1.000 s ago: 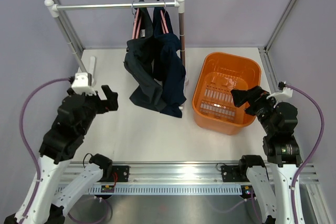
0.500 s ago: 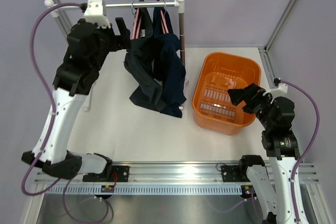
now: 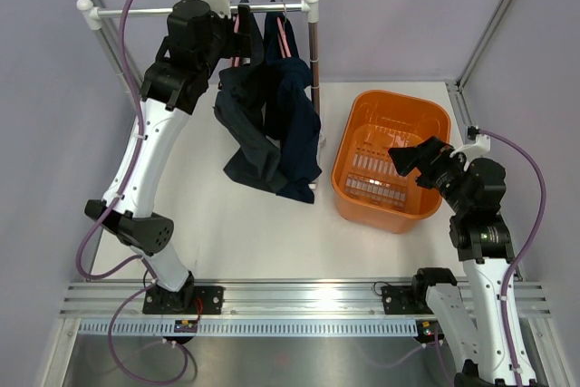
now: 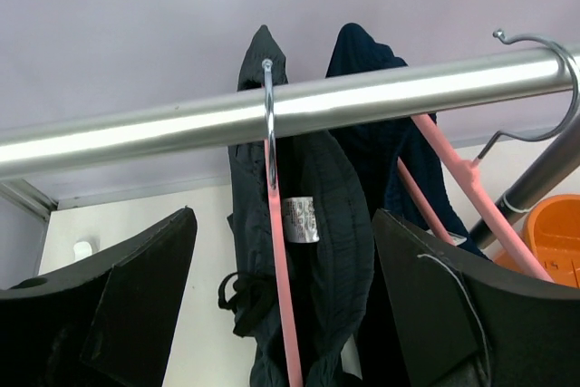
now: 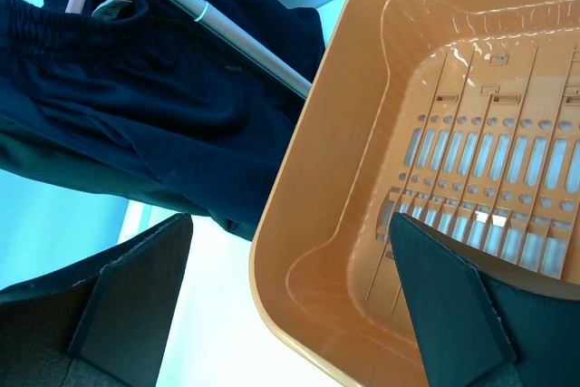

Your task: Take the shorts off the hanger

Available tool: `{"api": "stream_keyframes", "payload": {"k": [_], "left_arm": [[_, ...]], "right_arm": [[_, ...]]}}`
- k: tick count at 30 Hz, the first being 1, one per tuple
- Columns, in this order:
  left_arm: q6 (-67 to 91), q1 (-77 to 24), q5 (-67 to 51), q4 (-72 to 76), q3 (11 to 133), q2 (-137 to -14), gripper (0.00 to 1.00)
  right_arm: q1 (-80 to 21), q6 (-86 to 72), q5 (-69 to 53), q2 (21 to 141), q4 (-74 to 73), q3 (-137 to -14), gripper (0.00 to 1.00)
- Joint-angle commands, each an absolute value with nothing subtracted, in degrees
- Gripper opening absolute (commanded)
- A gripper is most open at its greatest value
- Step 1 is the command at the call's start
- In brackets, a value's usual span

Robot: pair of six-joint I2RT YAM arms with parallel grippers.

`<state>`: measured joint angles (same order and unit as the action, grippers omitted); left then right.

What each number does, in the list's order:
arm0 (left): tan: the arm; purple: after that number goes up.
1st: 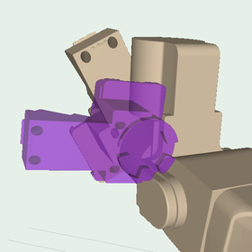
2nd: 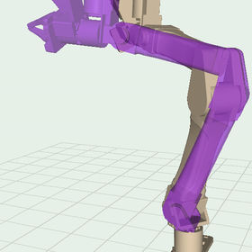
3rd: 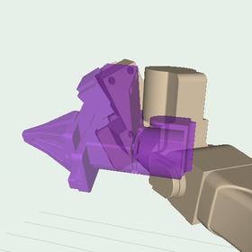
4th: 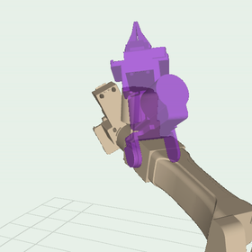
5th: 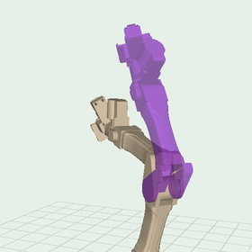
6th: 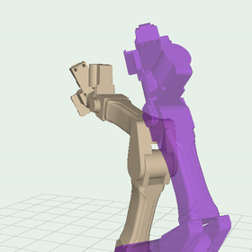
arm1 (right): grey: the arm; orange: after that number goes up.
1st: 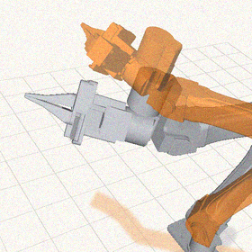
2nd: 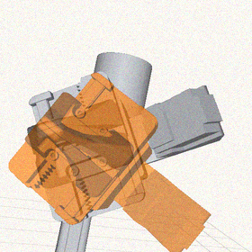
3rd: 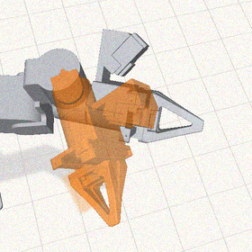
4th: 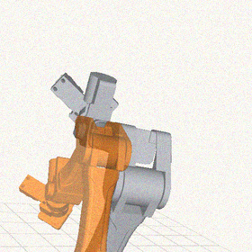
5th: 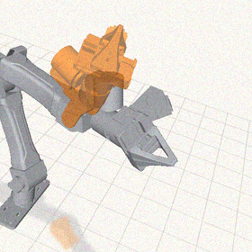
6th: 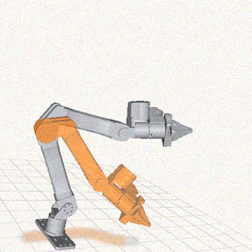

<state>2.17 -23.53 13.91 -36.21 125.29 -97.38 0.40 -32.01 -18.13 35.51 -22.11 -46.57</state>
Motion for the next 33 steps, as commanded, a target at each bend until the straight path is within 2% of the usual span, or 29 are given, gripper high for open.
{"api": "stream_keyframes", "payload": {"k": [1,29,32,33], "left_arm": [[0.4,-22.9,13.4,-32.5,128.2,-97.9,0.82],[0.4,-22.4,12.7,-29.3,122.8,-102.0,0.79],[0.4,-22.5,12.8,-28.9,122.4,-102.0,0.78],[0.4,-22.5,12.8,-28.7,122.3,-102.0,0.74]], "right_arm": [[0.6,-31.6,-19.5,36.2,-19.2,-46.5,1.00],[0.6,-30.5,-19.5,38.2,-17.4,-45.8,0.99],[0.6,-30.5,-19.6,38.6,-17.2,-45.7,0.99],[0.6,-30.5,-19.6,38.7,-17.2,-45.7,1.00]]}}
